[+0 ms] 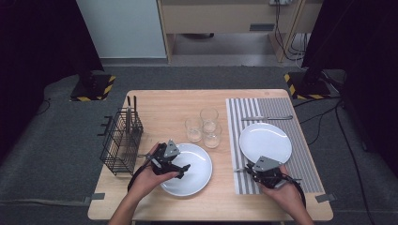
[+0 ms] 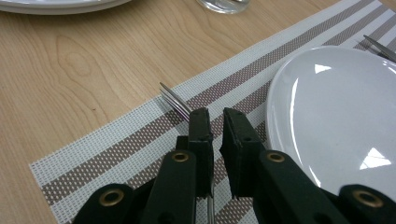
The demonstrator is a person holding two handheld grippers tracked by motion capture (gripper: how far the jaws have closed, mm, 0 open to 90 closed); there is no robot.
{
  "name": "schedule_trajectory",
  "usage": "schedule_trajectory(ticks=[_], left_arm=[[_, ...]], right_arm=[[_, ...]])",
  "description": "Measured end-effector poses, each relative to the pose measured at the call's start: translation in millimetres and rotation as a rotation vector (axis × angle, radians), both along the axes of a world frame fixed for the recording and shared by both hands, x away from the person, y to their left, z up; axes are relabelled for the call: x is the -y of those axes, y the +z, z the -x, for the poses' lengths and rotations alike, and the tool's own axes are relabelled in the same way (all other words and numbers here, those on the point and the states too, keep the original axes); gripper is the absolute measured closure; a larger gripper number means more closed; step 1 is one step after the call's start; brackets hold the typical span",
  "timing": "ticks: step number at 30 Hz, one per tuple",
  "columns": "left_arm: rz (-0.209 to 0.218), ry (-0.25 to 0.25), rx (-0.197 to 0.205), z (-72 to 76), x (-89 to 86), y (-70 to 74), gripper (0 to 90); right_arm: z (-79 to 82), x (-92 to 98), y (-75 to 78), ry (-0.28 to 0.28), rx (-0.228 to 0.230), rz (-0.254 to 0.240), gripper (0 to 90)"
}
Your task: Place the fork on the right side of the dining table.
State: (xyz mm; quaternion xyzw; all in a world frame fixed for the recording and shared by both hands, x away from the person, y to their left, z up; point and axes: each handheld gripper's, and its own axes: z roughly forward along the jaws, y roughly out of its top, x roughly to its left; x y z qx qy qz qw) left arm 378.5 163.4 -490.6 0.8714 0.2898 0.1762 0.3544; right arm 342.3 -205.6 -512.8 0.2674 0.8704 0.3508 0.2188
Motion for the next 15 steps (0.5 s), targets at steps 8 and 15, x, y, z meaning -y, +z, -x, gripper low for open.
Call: schedule_trajectory(ticks=[8, 15], left_arm=[[0.003, -0.002, 0.002, 0.0, -0.2, 0.7, 7.1], [0.002, -0.003, -0.002, 0.1, 0.5, -0.4, 7.0]], right_arm=[[-4.1, 4.6, -0.3, -0.02, -0.027, -0.028, 89.0], [-12.8, 9.4, -3.2, -0.071, -0.071, -0.054, 86.9]])
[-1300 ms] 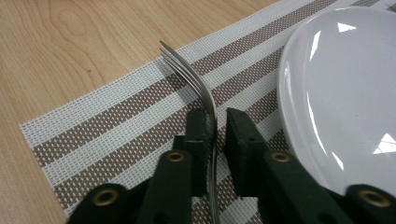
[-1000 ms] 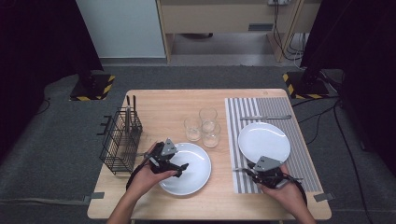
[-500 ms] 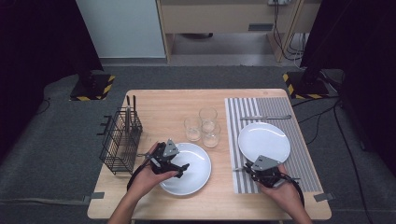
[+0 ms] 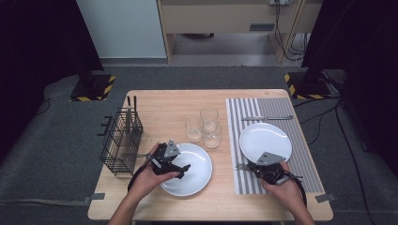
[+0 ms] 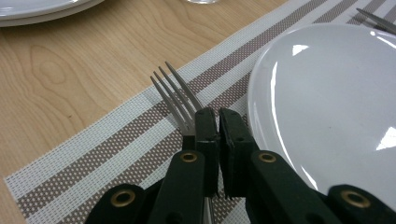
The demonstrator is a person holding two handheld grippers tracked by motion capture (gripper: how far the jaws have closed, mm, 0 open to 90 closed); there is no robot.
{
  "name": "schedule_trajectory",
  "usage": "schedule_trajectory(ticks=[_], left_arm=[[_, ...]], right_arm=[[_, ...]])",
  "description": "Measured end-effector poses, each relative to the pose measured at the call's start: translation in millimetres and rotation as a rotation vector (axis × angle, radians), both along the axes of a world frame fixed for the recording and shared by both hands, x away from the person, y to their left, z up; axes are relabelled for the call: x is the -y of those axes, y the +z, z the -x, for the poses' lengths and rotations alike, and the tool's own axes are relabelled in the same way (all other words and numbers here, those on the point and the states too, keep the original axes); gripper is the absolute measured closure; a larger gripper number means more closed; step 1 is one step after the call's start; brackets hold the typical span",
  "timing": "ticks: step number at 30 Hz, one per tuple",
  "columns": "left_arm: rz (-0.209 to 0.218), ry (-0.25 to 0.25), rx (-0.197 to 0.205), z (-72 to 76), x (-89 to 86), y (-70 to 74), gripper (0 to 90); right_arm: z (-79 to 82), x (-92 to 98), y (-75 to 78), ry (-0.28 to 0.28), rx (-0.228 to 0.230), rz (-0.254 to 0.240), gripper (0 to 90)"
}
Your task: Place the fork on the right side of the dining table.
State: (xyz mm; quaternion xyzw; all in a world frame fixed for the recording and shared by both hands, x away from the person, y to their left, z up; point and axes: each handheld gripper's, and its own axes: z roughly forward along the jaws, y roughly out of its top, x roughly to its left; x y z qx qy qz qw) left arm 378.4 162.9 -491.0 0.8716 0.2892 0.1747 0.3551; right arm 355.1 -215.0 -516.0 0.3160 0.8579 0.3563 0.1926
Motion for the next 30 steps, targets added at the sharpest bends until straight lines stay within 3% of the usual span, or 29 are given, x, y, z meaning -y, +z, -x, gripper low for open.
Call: schedule_trajectory(ticks=[8, 13, 19, 24, 30], left_arm=[[0.0, 0.002, -0.004, -0.1, 0.2, -0.9, 7.0], [-0.014, -0.009, -0.005, 0.5, 2.0, -2.2, 7.0], [-0.011, -0.007, -0.003, 0.2, 1.0, -1.2, 7.0], [-0.007, -0.001, 0.0, -0.5, -1.9, 0.1, 7.0], [-0.006, 0.0, 0.004, -0.3, -2.3, 1.3, 7.0]], right_arm=[[-6.3, 5.9, -2.1, -0.023, -0.049, -0.054, 86.7], [-6.9, 6.4, -4.1, -0.03, -0.066, -0.039, 86.6], [-5.4, 5.0, -1.4, -0.023, -0.043, -0.036, 84.0], [-1.4, -3.3, 6.9, 0.002, -0.022, -0.039, 75.1], [-5.7, -14.8, 15.1, 0.03, -0.026, -0.009, 63.8]])
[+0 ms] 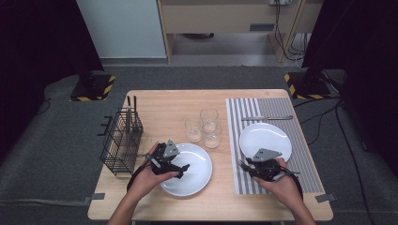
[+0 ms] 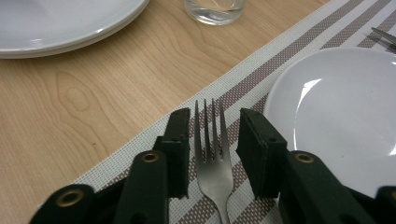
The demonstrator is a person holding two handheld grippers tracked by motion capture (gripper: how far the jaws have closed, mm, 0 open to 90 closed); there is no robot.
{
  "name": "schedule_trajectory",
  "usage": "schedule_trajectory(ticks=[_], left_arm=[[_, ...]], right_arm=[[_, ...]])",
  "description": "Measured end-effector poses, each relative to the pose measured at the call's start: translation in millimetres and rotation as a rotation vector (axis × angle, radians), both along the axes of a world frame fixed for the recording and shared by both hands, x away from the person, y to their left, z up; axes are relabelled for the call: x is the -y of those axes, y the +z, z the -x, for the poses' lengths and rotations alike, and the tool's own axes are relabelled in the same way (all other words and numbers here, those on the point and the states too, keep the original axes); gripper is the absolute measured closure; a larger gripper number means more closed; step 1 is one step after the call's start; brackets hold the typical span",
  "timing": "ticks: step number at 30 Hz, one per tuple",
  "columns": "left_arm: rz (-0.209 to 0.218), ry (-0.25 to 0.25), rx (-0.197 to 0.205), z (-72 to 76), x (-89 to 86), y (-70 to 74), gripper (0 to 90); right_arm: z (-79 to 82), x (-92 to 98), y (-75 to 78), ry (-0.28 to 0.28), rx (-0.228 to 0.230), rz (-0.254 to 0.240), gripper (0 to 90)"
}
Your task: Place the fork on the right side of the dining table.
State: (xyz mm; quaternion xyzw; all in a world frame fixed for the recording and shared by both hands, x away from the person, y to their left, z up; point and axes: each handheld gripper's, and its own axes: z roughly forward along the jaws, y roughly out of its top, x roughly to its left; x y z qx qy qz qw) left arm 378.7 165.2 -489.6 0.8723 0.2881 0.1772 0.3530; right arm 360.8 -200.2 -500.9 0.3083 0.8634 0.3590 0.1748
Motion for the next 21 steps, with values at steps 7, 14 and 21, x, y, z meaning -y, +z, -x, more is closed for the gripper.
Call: schedule_trajectory(ticks=[7, 14, 21], left_arm=[[-0.043, 0.006, 0.012, 0.1, 0.6, -3.6, 6.9], [-0.02, 0.004, 0.011, 0.7, 1.6, -1.0, 6.8], [-0.016, -0.006, 0.004, 2.7, 4.8, -1.7, 6.7]], right_arm=[[-10.9, -13.6, -3.3, -0.008, -0.002, 0.004, 61.7], [-11.4, -15.0, -7.5, -0.023, -0.002, -0.029, 57.5], [-14.7, -16.9, -14.2, -0.022, -0.019, -0.01, 57.4]])
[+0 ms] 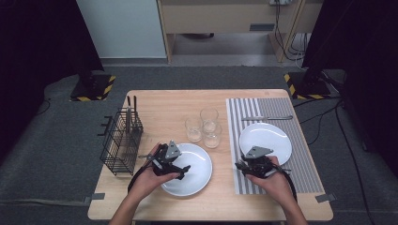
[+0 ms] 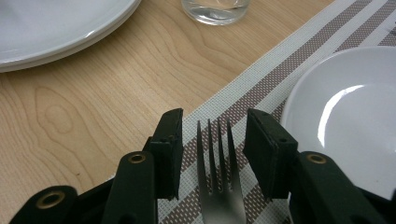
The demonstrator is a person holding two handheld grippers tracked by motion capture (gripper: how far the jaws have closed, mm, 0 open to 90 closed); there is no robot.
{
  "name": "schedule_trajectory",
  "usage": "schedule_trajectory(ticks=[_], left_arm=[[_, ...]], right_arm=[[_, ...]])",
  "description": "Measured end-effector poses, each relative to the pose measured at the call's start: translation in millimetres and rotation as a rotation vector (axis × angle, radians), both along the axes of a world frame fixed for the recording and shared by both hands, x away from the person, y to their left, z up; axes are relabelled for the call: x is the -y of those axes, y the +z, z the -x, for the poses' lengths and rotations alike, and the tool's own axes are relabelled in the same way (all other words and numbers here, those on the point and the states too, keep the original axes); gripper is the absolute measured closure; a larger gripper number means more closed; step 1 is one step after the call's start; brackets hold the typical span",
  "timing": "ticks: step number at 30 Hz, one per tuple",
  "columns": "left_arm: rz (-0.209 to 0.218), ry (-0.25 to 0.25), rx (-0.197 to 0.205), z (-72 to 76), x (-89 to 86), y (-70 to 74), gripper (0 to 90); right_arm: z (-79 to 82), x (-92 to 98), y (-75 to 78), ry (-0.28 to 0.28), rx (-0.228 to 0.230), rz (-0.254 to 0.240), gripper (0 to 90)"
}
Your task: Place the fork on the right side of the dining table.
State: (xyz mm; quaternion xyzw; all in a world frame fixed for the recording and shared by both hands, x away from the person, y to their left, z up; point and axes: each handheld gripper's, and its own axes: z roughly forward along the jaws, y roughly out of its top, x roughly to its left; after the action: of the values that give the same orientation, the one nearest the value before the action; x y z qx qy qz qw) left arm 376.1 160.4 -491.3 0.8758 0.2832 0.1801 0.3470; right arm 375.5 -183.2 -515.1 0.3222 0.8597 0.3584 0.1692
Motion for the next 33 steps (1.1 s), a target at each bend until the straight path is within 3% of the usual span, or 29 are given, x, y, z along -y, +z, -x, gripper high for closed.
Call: schedule_trajectory(ticks=[9, 13, 17, 21, 25, 33], left_arm=[[0.018, -0.02, -0.01, 1.8, 3.9, 0.3, 6.4], [0.019, -0.022, -0.012, 2.1, 4.4, -0.1, 6.5], [0.019, -0.019, -0.012, 1.6, 3.6, 0.5, 6.5], [0.013, -0.018, -0.019, 1.2, 2.8, -0.9, 6.5], [0.022, -0.019, -0.025, 0.9, 2.8, -0.9, 6.4], [0.021, -0.013, -0.023, 0.3, 0.6, -0.7, 6.5]], right_arm=[[1.6, -7.2, -5.8, 0.0, -0.007, 0.035, 58.3], [7.2, -9.8, -6.0, 0.026, -0.009, 0.027, 66.5], [10.1, -7.7, -6.7, 0.036, -0.011, 0.031, 62.4], [7.1, -2.2, -7.9, 0.016, -0.027, 0.016, 60.3], [6.0, -2.2, -8.7, 0.034, -0.032, 0.002, 68.7], [-2.4, -1.8, -4.1, 0.059, -0.023, 0.028, 70.4]])
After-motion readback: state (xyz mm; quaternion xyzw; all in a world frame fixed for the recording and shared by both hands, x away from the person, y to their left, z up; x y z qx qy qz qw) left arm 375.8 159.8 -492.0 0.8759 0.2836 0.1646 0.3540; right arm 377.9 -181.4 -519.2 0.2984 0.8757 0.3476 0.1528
